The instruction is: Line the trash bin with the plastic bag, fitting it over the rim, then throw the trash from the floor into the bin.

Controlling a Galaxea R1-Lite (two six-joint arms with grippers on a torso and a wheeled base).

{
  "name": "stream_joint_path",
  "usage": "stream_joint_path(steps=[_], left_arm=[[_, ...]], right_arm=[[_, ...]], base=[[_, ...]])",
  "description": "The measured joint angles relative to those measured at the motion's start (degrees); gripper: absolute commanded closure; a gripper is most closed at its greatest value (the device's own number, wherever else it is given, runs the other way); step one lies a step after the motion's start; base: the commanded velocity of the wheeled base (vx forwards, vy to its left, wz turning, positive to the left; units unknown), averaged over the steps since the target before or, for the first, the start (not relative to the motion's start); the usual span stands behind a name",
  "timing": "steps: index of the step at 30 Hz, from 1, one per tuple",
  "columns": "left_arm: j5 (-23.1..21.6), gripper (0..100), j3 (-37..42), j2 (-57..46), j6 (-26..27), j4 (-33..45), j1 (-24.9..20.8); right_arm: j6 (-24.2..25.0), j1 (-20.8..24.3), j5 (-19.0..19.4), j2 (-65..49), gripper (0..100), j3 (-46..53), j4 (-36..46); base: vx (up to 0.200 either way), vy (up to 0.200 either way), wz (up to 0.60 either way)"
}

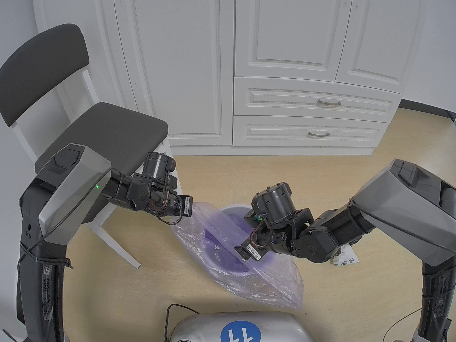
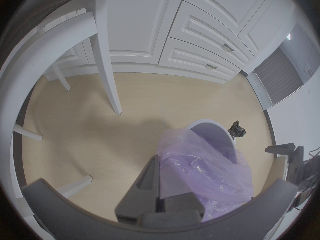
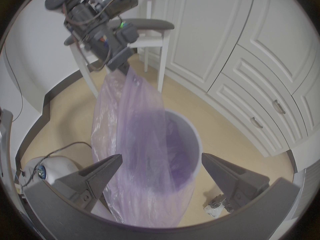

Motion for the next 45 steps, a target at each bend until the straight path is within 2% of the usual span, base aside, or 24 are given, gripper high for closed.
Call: stream_joint_path(steps=[3,8,17,23,28,34,37,45], left_arm=[[0.0,100,0.1,0.0,0.0,0.0,0.0],[-0.1,100,0.1,-0.1,0.0,-0.1,0.2],[-1.4,100,1.4,-0.4,0.1,-2.2,0.1],[-2.3,100,5.7,-1.2,0.0,-12.0,0.0],[-3.2,100,7.9,-2.3,-0.5,-13.3,-0.4],[-4.7,100,8.1,-3.5,-4.1,-13.6,-0.9],[-4.4,100,7.2,-3.8,-6.9,-13.8,-1.8],[0.5,100,0.2,-3.5,-18.8,-12.6,-4.9]], right_arm=[[-0.4,0.4,0.2,0.6,0,-0.1,1.8],[-3.4,0.1,4.2,0.7,0,1.1,2.3],[-9.3,-5.4,17.5,0.7,0,5.3,1.9],[-10.8,-8.2,21.6,0.9,0,8.0,1.5],[-11.3,-10.3,23.4,1.5,0,9.5,1.0],[-11.2,-11.3,23.7,3.1,0,10.1,-3.3],[-11.2,-11.3,25.2,3.4,0,10.9,-7.5],[-10.5,-11.1,27.8,2.6,0,11.8,-8.9]], base=[[0.000,0.000,0.00],[0.000,0.000,0.00],[0.000,0.000,0.00],[0.000,0.000,0.00],[0.000,0.000,0.00],[0.000,0.000,0.00],[0.000,0.000,0.00],[0.000,0.000,0.00]])
